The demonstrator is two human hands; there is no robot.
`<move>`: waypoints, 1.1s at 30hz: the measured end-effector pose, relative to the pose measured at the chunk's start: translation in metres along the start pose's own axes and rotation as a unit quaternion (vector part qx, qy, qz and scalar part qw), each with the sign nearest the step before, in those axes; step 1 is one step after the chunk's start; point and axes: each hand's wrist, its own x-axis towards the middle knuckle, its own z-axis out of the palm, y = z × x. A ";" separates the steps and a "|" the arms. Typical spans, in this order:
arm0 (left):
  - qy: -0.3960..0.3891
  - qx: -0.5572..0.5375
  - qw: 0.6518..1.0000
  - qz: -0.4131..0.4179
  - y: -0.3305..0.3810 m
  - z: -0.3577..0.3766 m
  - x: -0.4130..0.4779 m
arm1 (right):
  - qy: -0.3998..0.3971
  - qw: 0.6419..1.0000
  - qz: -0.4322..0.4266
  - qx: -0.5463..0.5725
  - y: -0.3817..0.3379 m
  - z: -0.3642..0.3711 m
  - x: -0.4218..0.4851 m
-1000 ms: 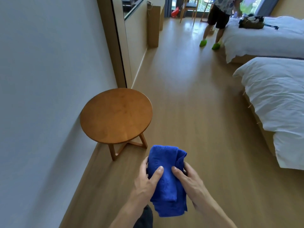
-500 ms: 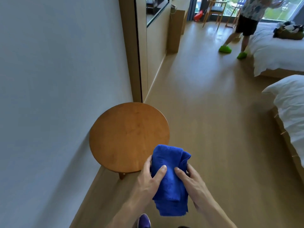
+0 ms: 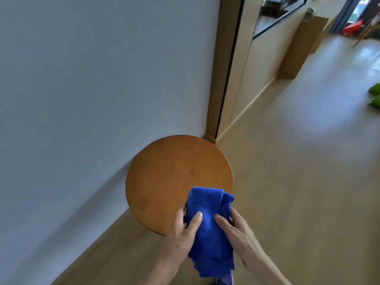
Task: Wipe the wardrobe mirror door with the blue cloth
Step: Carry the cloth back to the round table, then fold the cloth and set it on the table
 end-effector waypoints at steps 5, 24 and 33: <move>0.061 -0.064 0.996 -0.029 0.005 0.043 0.014 | -0.053 0.997 0.016 -0.045 -0.025 -0.040 0.035; 0.116 -0.154 0.981 -0.036 0.028 0.014 0.129 | -0.068 0.974 0.017 -0.216 -0.088 -0.003 0.155; 0.199 -0.188 0.959 -0.068 0.015 -0.024 0.154 | -0.150 0.941 -0.001 -0.302 -0.106 0.056 0.203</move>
